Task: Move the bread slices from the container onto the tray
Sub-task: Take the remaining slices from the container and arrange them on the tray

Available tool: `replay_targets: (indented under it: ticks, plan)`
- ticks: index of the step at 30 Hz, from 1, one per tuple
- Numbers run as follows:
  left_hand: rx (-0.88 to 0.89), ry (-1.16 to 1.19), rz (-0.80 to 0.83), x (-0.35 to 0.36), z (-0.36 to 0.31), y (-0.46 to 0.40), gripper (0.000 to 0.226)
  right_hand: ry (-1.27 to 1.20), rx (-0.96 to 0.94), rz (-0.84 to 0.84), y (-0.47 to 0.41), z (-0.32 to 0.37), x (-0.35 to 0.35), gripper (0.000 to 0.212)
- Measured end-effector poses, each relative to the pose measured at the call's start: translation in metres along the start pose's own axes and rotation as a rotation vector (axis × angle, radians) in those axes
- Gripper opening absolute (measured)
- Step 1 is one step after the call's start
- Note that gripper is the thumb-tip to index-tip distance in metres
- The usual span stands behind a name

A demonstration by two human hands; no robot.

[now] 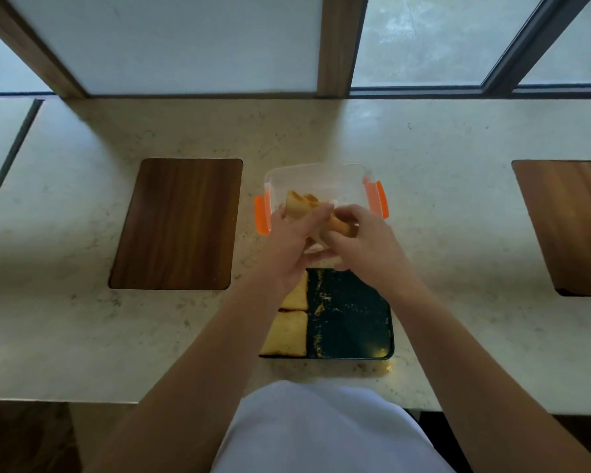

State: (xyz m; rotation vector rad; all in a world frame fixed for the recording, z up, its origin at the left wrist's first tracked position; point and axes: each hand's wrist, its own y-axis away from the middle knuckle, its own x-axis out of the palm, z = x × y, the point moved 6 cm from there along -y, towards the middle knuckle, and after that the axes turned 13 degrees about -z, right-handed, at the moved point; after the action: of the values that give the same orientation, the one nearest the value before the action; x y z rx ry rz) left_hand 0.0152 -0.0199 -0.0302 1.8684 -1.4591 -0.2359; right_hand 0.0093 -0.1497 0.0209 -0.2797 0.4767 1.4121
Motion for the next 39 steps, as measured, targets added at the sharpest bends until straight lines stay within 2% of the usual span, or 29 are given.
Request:
replay_targets:
  ticks: [2, 4, 7, 10, 14, 18, 25, 29, 36, 39]
  plan:
    - [-0.025, -0.06, 0.008, -0.009, 0.013, 0.006, 0.081, -0.152, 0.147, 0.141, 0.018, -0.014, 0.002, 0.033]
    - [-0.067, -0.116, 0.027, -0.02, 0.029, 0.012, 0.078, -0.184, 0.219, 0.231, 0.037, -0.029, 0.002, 0.04]
    - [-0.189, -0.126, 0.058, -0.036, 0.056, 0.022, 0.071, -0.168, 0.313, 0.296, 0.057, -0.053, -0.002, 0.052]
    - [-0.307, -0.092, 0.063, -0.049, 0.078, 0.028, 0.068, -0.165, 0.369, 0.336, 0.071, -0.071, -0.006, 0.051]
    - [-0.391, -0.098, 0.1, -0.056, 0.1, 0.031, 0.074, -0.032, 0.294, 0.315, 0.082, -0.09, -0.006, 0.028]
    - [-0.414, -0.152, 0.037, -0.064, 0.117, 0.027, 0.079, -0.062, 0.364, 0.236, 0.084, -0.119, -0.005, 0.009]
    - [-0.412, -0.228, -0.086, -0.079, 0.128, 0.022, 0.089, -0.163, 0.677, 0.118, 0.073, -0.184, -0.013, 0.015]
    - [-0.419, -0.249, -0.104, -0.082, 0.131, 0.022, 0.089, -0.117, 0.766, 0.063, 0.057, -0.206, -0.02, 0.021]
    - [-0.424, -0.257, -0.079, -0.084, 0.134, 0.019, 0.088, -0.001, 0.686, -0.062, 0.037, -0.214, -0.021, 0.028]
    - [-0.419, -0.294, -0.066, -0.083, 0.135, 0.018, 0.088, 0.385, 0.463, -0.085, 0.037, -0.206, -0.024, 0.033]
